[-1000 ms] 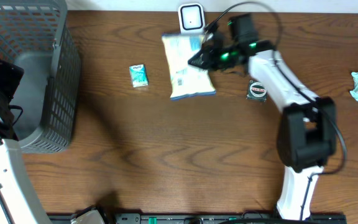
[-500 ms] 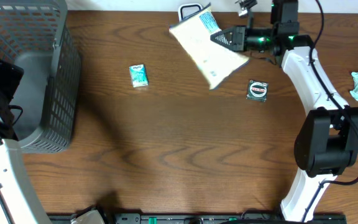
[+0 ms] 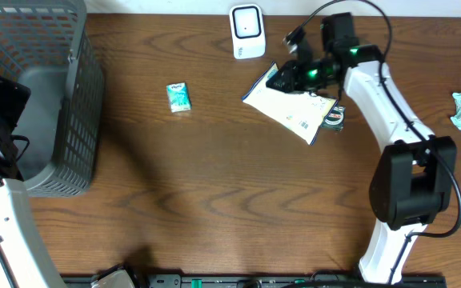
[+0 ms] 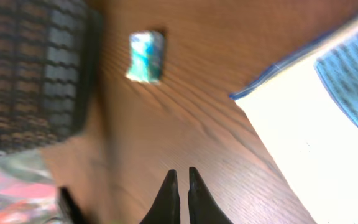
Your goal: Scan the item barcode
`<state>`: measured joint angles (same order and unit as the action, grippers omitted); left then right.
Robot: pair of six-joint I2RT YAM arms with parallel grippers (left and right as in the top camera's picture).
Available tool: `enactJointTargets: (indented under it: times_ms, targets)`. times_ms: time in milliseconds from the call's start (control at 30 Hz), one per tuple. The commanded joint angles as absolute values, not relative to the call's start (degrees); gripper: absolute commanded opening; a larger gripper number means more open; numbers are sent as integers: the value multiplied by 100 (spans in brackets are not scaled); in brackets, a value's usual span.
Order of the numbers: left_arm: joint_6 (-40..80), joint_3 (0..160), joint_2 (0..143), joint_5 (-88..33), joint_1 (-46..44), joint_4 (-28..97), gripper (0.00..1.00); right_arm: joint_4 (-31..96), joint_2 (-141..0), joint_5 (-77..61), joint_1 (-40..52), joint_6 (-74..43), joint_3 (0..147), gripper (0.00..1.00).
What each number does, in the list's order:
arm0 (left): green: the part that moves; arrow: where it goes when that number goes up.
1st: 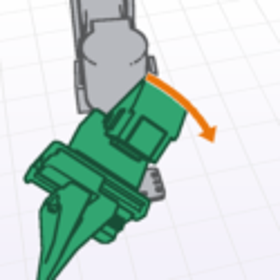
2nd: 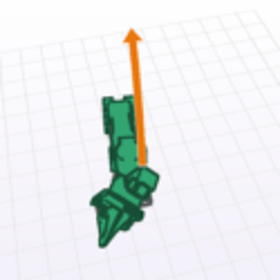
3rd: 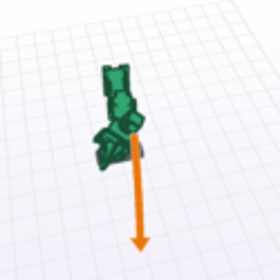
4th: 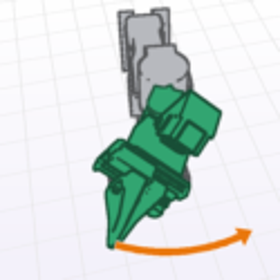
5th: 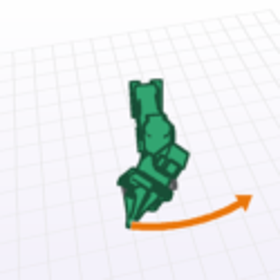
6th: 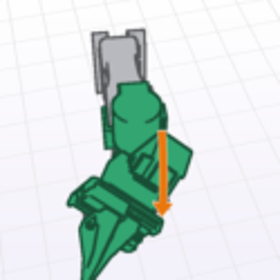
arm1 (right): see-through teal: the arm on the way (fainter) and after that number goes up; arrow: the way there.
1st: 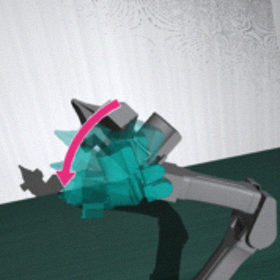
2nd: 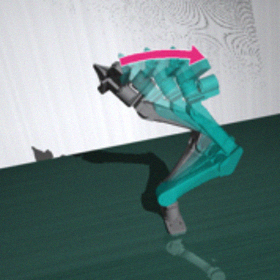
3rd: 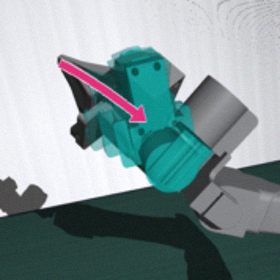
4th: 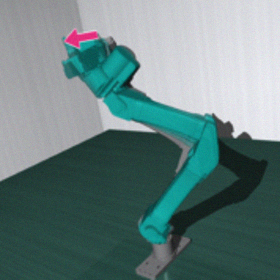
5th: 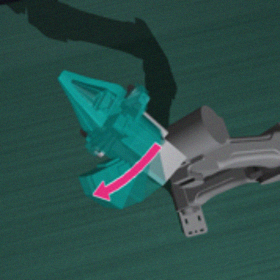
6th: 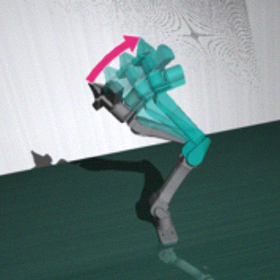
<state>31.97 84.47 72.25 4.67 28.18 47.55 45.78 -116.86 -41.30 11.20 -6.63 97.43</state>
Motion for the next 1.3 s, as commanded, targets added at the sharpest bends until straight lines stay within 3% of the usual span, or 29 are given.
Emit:
enactJointTargets:
  times_ms: [0,67,167,267,500,900,1033,1200,1267]
  targets:
    - [3247,8462,7247,519,2832,4755,98,4711,-11799,-2602,1310,-355,9762,17]
    - [3247,8462,7247,519,2832,4755,98,4665,-11797,-2073,1317,-355,9767,33]
    - [3245,8460,7247,519,2832,4755,98,4252,-11797,-1817,1063,-355,9771,75]
    - [3247,8460,7247,519,2832,4755,98,3822,-11797,-2486,681,-19,9786,95]
    - [3245,8460,7247,519,2832,4755,98,3476,-11843,-2902,388,1072,9786,99]
    - [3247,8460,7247,519,2832,4755,98,3470,-12956,-3492,416,1221,9786,98]
    - [3245,8462,7247,519,2832,4755,98,3564,-13096,-3809,425,1256,9786,89]
    - [3247,8460,7247,519,2832,4755,98,3927,-13098,-3804,467,1457,9786,56]
    - [3245,8462,7247,519,2832,4755,98,4119,-13100,-3785,464,1643,9784,52]
